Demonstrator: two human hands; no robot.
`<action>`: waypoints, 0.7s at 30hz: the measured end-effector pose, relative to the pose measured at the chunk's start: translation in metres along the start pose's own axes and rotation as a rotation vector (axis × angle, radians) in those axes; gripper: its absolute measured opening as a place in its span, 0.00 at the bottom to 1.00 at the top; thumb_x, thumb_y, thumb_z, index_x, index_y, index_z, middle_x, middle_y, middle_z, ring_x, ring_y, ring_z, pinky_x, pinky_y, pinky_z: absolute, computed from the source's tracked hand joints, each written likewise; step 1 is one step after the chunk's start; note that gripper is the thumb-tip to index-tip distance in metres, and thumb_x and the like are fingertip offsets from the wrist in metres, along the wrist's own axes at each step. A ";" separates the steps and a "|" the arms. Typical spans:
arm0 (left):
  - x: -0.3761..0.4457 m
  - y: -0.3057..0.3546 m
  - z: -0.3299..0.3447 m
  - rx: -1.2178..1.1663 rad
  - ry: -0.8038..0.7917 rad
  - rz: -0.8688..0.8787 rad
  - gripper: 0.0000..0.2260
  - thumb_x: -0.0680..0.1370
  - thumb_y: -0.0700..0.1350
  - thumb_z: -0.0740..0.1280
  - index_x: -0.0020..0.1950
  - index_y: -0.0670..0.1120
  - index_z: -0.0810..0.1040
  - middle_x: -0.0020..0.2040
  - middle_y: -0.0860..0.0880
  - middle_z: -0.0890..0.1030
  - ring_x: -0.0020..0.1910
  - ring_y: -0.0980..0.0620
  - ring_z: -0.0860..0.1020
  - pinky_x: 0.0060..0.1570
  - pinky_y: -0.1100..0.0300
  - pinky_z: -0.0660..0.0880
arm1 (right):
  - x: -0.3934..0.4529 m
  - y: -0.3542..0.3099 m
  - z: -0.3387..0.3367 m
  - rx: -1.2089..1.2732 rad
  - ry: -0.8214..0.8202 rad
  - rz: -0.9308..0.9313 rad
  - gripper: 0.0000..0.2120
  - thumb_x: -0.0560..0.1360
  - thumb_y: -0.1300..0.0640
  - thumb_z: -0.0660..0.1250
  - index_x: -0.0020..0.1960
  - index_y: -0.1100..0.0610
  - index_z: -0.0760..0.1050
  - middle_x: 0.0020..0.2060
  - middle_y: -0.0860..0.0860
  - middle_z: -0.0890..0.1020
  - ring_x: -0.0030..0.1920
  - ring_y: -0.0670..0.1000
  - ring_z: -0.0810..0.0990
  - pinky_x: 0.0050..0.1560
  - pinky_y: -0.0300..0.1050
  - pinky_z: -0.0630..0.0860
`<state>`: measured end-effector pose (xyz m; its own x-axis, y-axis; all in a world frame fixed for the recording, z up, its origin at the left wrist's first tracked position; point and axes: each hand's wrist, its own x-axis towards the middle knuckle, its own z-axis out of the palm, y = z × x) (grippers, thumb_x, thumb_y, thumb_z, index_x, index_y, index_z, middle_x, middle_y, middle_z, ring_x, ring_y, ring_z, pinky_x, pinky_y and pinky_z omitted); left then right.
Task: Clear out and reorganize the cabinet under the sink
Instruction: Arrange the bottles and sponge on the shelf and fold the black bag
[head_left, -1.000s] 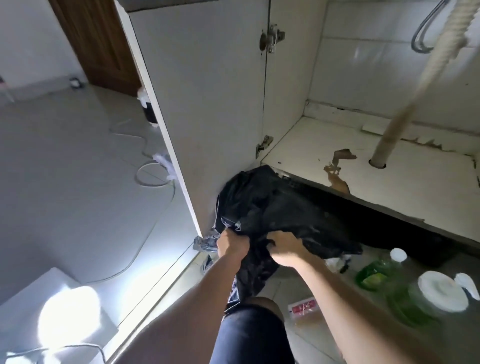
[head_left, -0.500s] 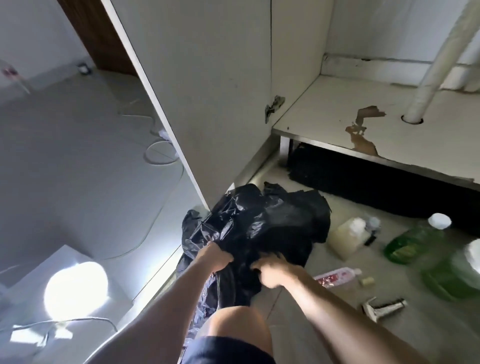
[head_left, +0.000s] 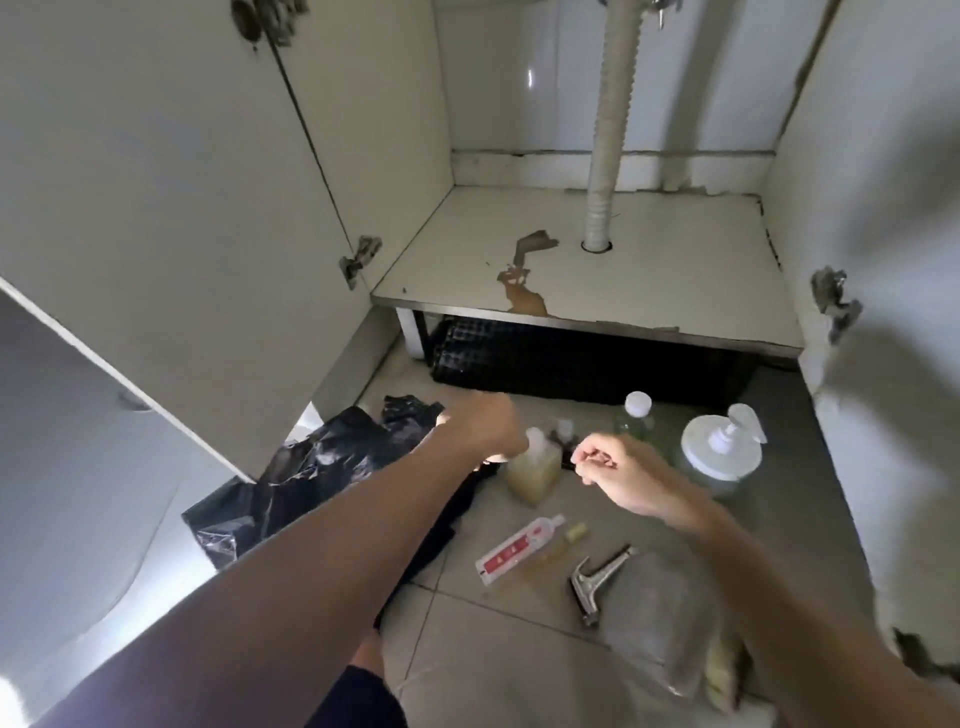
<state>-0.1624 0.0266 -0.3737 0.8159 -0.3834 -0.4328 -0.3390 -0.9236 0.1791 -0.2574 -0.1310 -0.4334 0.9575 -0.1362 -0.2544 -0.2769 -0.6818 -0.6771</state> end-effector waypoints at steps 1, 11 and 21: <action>0.001 0.015 0.006 -0.030 -0.044 0.008 0.08 0.77 0.44 0.63 0.40 0.42 0.75 0.37 0.44 0.79 0.41 0.45 0.82 0.34 0.62 0.76 | -0.009 0.013 0.002 0.071 0.029 0.041 0.06 0.77 0.59 0.62 0.43 0.52 0.77 0.36 0.49 0.82 0.41 0.49 0.81 0.40 0.35 0.71; 0.045 0.000 0.107 0.101 -0.275 -0.002 0.20 0.74 0.51 0.68 0.62 0.42 0.75 0.53 0.46 0.79 0.48 0.46 0.78 0.42 0.59 0.74 | 0.008 0.075 0.004 0.034 0.037 0.286 0.07 0.75 0.59 0.62 0.44 0.59 0.79 0.38 0.52 0.85 0.35 0.50 0.83 0.41 0.43 0.80; 0.089 -0.035 0.196 0.143 -0.346 0.048 0.23 0.70 0.49 0.74 0.61 0.44 0.74 0.56 0.46 0.79 0.54 0.47 0.79 0.51 0.56 0.77 | 0.016 0.091 0.106 -0.420 -0.002 0.462 0.11 0.74 0.58 0.64 0.55 0.58 0.78 0.53 0.56 0.82 0.54 0.57 0.81 0.51 0.45 0.76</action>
<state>-0.1694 0.0245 -0.5915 0.5993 -0.3812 -0.7040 -0.4552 -0.8856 0.0920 -0.2764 -0.1186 -0.5724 0.7463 -0.4834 -0.4576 -0.6063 -0.7773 -0.1678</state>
